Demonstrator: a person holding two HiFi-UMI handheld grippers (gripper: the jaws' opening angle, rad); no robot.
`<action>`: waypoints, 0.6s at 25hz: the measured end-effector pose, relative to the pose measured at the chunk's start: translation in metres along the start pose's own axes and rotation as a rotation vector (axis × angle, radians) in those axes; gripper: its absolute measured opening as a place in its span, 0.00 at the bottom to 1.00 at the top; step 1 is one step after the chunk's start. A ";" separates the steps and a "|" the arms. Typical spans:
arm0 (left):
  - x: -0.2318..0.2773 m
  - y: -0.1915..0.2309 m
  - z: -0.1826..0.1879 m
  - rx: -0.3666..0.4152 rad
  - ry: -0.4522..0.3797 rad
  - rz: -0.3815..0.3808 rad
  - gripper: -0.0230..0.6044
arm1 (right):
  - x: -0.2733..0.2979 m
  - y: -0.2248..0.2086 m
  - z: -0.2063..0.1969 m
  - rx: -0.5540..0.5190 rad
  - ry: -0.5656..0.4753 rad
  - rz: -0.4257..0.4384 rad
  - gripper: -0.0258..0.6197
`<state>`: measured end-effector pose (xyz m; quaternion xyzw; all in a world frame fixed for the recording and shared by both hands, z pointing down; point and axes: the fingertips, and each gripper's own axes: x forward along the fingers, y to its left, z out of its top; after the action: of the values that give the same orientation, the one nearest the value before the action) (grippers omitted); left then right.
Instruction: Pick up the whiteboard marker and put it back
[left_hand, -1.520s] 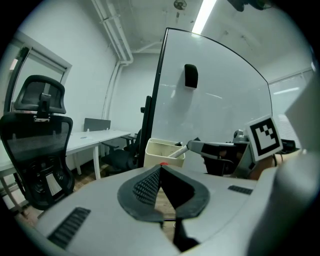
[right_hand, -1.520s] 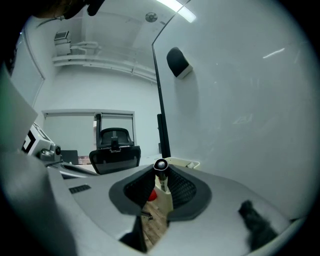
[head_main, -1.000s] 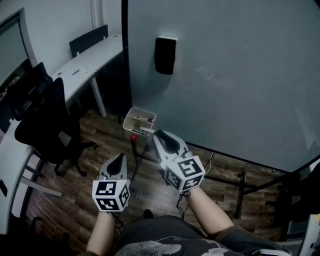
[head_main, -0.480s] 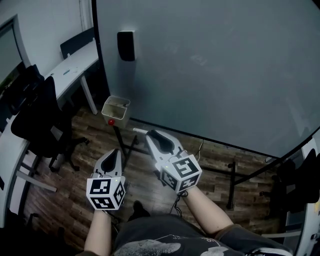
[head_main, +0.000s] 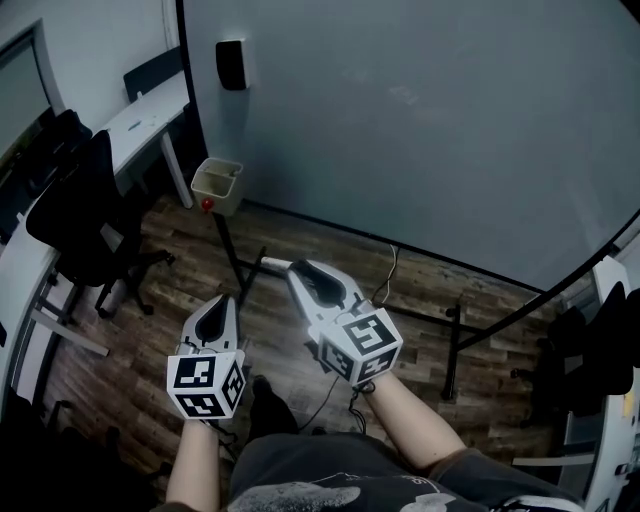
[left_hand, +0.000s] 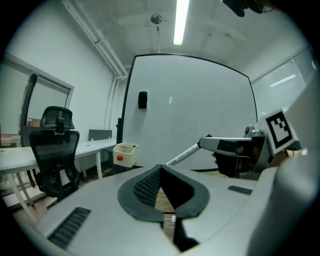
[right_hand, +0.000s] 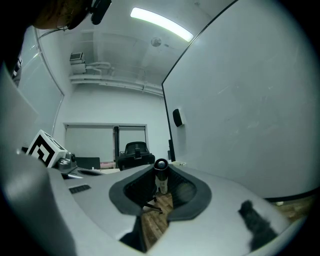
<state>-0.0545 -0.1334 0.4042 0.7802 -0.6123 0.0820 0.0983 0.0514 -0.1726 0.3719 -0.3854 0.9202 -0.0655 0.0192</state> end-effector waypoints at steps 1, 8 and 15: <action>-0.006 -0.005 -0.003 -0.001 0.001 0.003 0.06 | -0.009 0.002 -0.003 0.002 0.004 0.002 0.17; -0.038 -0.031 -0.022 -0.025 0.023 0.012 0.06 | -0.049 0.013 -0.020 0.016 0.028 0.010 0.17; -0.052 -0.045 -0.033 -0.023 0.036 0.038 0.06 | -0.070 0.011 -0.037 0.042 0.050 0.005 0.17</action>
<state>-0.0231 -0.0657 0.4203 0.7656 -0.6261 0.0907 0.1165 0.0894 -0.1109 0.4060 -0.3808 0.9198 -0.0946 0.0044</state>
